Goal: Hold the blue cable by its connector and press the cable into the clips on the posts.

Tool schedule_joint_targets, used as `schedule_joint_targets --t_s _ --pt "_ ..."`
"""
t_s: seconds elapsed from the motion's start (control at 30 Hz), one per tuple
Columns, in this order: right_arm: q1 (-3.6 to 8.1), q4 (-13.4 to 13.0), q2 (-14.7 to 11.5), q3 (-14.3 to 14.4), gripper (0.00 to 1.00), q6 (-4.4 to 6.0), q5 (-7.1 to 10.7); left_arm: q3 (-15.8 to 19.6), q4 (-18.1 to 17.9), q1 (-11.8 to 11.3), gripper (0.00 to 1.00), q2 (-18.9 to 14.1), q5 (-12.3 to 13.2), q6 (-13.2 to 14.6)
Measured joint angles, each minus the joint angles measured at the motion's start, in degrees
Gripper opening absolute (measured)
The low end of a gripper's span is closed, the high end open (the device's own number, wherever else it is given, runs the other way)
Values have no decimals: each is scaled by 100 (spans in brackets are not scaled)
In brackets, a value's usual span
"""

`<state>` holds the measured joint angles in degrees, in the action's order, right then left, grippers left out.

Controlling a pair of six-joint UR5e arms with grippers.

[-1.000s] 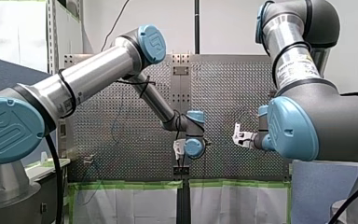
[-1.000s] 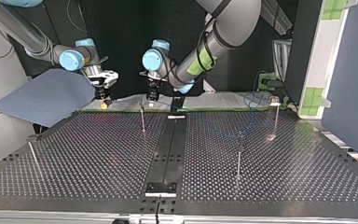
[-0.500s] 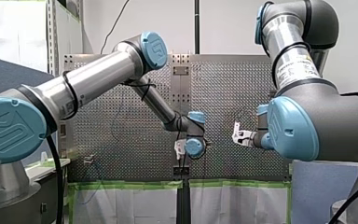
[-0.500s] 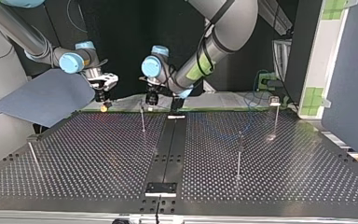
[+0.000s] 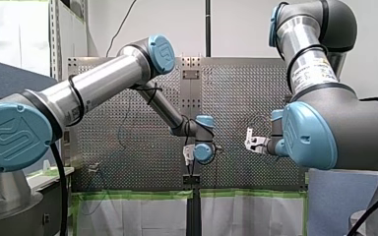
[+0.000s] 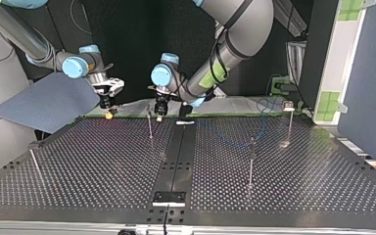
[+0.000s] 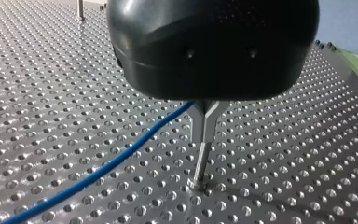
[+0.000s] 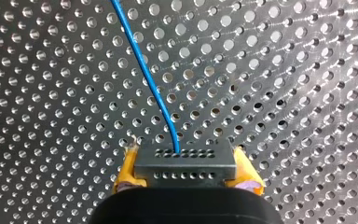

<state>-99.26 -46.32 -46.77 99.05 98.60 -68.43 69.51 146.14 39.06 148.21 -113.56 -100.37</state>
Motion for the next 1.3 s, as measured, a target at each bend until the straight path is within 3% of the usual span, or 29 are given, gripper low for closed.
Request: schedule_joint_targets --t_s 0.3,0.63,1.3 --pt "-20 -3 41 -21 0 -15 -28 -46 43 -3 0 145 140 -5" --pt "-27 11 385 -154 0 -64 -75 -226 146 -94 0 182 209 -18" --pt "-30 128 414 -472 0 -55 -190 -582 266 -234 0 182 259 -44"
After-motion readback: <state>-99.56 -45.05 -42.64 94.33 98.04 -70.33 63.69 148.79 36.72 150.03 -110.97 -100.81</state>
